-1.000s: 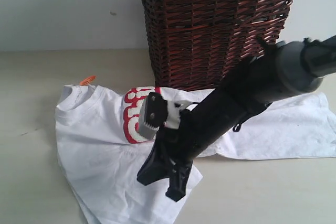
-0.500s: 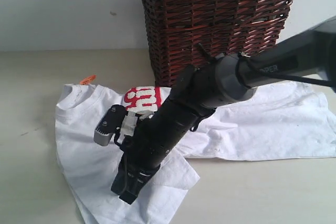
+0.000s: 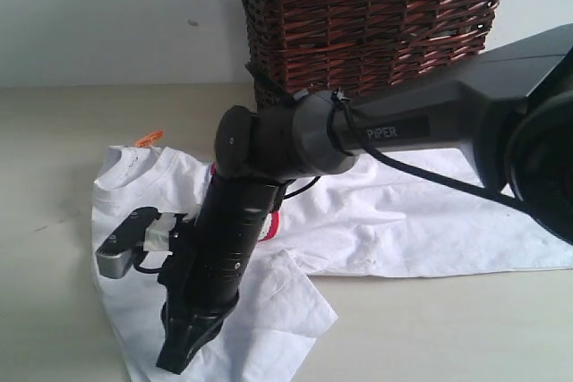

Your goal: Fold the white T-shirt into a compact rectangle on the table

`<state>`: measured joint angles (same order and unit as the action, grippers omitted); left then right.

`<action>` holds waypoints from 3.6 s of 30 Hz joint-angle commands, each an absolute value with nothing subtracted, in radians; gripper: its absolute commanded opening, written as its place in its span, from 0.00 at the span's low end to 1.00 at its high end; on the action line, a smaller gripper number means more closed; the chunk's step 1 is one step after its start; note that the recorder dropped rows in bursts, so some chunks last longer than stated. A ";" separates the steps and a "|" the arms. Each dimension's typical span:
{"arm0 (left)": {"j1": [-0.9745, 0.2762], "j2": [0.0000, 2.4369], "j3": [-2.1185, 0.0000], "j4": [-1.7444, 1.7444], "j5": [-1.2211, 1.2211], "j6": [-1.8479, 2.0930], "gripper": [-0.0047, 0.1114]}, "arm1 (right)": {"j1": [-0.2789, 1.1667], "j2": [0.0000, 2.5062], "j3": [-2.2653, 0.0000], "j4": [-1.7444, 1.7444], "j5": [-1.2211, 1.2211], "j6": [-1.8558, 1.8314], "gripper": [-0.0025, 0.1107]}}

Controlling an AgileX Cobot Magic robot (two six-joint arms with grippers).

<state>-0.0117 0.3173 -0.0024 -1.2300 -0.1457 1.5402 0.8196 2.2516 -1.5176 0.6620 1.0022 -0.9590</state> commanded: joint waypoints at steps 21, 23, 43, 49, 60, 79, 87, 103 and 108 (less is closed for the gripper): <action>-0.010 0.313 0.000 -1.239 -0.147 1.542 0.43 | 0.862 2.301 -1.563 0.493 0.998 -0.743 0.02; -0.010 0.313 0.000 -1.239 -0.147 1.542 0.43 | 0.882 2.316 -1.563 0.543 0.998 -0.779 0.02; -0.010 0.313 0.000 -1.239 -0.147 1.542 0.43 | 0.919 2.192 -1.660 0.723 1.101 -1.044 0.02; -0.010 0.313 0.000 -1.239 -0.147 1.542 0.43 | 0.919 2.109 -1.706 0.331 0.833 -0.847 0.02; -0.010 0.313 0.000 -1.239 -0.147 1.542 0.43 | 0.887 2.199 -1.706 -0.106 0.563 -0.613 0.18; -0.010 0.313 0.000 -1.239 -0.147 1.542 0.43 | 0.741 2.199 -1.712 0.015 0.597 -0.551 0.40; -0.010 0.313 0.000 -1.239 -0.147 1.542 0.43 | 0.720 2.186 -1.838 0.312 0.844 -0.782 0.35; -0.010 0.313 0.000 -1.239 -0.147 1.542 0.43 | 0.684 1.559 -1.852 0.000 0.600 -0.569 0.02; -0.010 0.313 0.000 -1.239 -0.147 1.542 0.43 | 0.572 1.414 -1.852 -0.106 0.398 -0.461 0.02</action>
